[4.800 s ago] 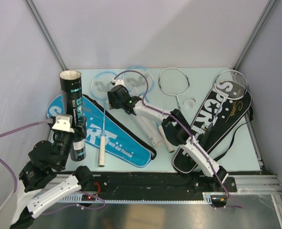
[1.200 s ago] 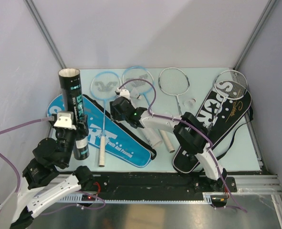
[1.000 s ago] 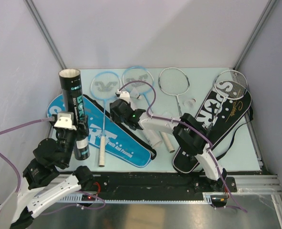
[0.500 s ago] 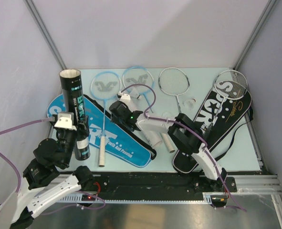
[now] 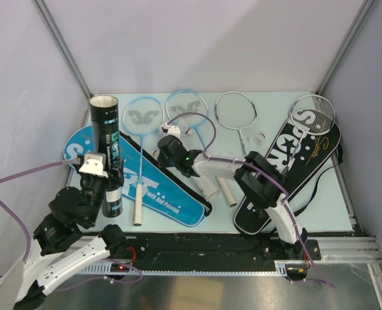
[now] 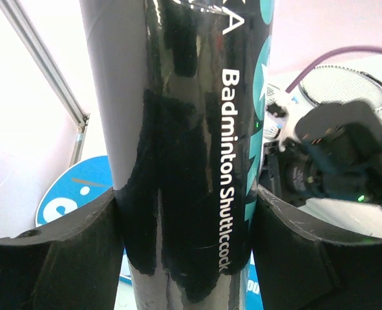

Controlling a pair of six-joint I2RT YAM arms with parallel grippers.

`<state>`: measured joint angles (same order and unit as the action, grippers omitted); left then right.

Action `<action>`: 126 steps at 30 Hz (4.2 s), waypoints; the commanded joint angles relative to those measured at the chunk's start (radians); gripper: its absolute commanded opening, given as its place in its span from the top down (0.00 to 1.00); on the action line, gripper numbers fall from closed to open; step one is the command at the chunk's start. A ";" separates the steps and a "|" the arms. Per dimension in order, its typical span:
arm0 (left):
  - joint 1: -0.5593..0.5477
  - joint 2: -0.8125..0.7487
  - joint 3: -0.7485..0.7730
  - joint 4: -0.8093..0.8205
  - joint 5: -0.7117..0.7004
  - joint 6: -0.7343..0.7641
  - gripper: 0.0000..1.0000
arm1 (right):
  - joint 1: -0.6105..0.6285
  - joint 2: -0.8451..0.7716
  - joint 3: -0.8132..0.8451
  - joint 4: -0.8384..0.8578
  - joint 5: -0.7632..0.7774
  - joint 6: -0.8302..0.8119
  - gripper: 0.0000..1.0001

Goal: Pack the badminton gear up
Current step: Pick up the shuttlecock at the center of the board, then place the shuttlecock at the shuttle tube.

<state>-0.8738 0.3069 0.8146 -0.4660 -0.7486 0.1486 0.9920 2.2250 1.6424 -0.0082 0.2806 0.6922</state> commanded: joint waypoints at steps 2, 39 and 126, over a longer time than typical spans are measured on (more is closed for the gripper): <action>0.005 0.011 -0.012 0.057 0.124 0.070 0.37 | -0.110 -0.313 -0.171 0.136 -0.269 -0.209 1.00; -0.014 0.262 -0.054 0.037 0.552 0.559 0.36 | -0.578 -1.156 -0.105 -0.888 -1.176 -1.277 1.00; -0.040 0.298 -0.014 0.089 0.552 0.527 0.36 | -0.308 -0.995 -0.212 -0.430 -1.094 -0.959 0.43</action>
<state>-0.9024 0.5934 0.7353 -0.4957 -0.1879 0.7330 0.7017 1.3384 1.4837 -0.6178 -0.8837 -0.4545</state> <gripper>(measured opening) 0.701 0.492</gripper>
